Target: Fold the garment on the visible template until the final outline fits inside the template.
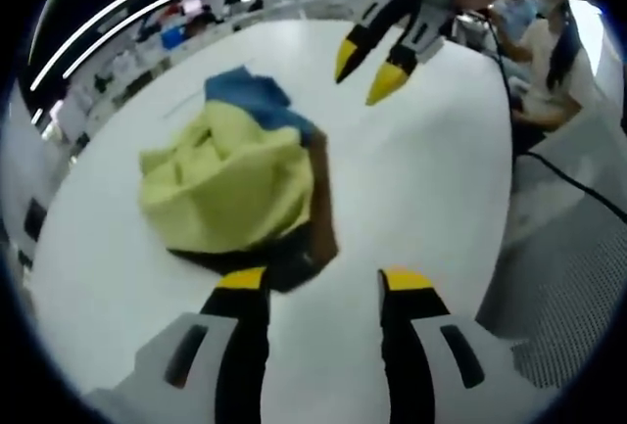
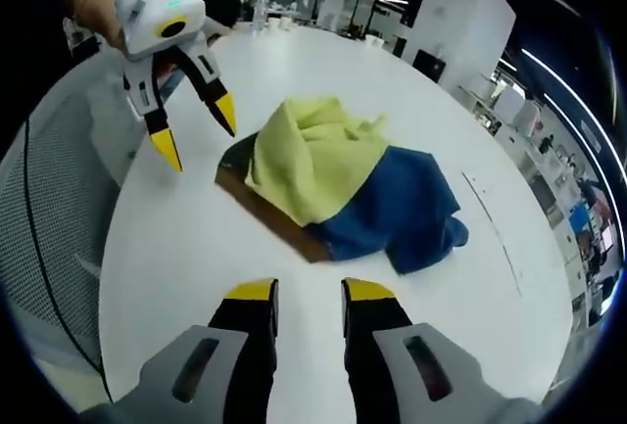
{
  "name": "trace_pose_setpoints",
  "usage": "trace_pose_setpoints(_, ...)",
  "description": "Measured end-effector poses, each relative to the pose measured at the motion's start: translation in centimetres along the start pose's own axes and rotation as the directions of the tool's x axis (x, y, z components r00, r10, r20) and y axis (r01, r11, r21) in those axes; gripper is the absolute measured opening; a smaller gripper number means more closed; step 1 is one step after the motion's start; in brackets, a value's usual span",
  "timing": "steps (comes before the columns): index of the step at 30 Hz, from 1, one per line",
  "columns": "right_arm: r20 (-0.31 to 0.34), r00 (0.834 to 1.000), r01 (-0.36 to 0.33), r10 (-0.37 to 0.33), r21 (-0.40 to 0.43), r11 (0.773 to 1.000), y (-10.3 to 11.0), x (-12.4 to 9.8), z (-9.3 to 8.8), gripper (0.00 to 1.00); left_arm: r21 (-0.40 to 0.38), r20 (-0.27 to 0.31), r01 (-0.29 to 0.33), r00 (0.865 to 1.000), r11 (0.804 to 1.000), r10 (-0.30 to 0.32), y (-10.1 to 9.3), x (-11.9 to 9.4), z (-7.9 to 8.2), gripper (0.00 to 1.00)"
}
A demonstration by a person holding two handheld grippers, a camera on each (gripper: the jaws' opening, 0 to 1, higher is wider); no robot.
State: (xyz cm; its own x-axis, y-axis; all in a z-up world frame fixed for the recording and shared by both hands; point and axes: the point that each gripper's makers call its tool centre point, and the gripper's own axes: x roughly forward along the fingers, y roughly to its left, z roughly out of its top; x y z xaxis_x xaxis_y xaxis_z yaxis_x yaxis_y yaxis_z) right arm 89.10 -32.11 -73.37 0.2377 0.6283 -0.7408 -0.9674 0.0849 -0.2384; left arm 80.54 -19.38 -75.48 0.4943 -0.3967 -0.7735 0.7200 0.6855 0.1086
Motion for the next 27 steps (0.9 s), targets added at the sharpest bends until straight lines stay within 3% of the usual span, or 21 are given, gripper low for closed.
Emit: trace_pose_setpoints(27, -0.011, 0.999, -0.043, 0.043, -0.037, 0.998, -0.3, 1.7, 0.7, 0.22, -0.007, -0.029, 0.01, 1.0, 1.0, -0.01, 0.2, 0.9, -0.6, 0.38)
